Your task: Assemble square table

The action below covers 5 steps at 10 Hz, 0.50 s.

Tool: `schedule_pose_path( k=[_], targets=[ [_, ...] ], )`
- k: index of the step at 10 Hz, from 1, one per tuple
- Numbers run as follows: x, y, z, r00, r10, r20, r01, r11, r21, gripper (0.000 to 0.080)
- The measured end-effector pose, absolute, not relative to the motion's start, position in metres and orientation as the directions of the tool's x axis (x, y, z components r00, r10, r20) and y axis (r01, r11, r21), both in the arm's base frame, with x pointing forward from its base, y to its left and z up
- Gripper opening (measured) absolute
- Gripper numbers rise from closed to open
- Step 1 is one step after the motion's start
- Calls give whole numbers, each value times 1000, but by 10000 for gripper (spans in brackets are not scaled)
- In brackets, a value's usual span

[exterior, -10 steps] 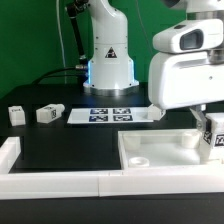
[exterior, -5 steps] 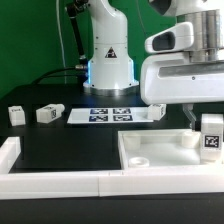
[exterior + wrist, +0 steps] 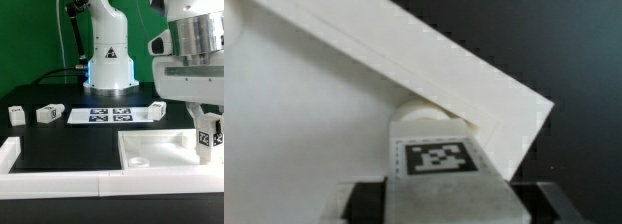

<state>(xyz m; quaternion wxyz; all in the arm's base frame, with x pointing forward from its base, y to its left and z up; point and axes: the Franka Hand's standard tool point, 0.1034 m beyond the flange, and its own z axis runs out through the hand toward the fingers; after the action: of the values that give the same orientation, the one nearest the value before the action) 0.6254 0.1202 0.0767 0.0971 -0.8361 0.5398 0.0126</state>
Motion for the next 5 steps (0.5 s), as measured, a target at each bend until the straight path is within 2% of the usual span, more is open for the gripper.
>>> schedule_pose_path(
  k=[2,3,4,5],
  targets=[
    [625,123,76,387,-912,-138,-918,-368,-146,302],
    [624,123,76,428,-894,-131,-900,-408,-152,465],
    [624,123,76,459,-880,-124,-885,-440,-151,465],
    [623,124,78,662,-746,-79,-748,-648,-143,607]
  ],
)
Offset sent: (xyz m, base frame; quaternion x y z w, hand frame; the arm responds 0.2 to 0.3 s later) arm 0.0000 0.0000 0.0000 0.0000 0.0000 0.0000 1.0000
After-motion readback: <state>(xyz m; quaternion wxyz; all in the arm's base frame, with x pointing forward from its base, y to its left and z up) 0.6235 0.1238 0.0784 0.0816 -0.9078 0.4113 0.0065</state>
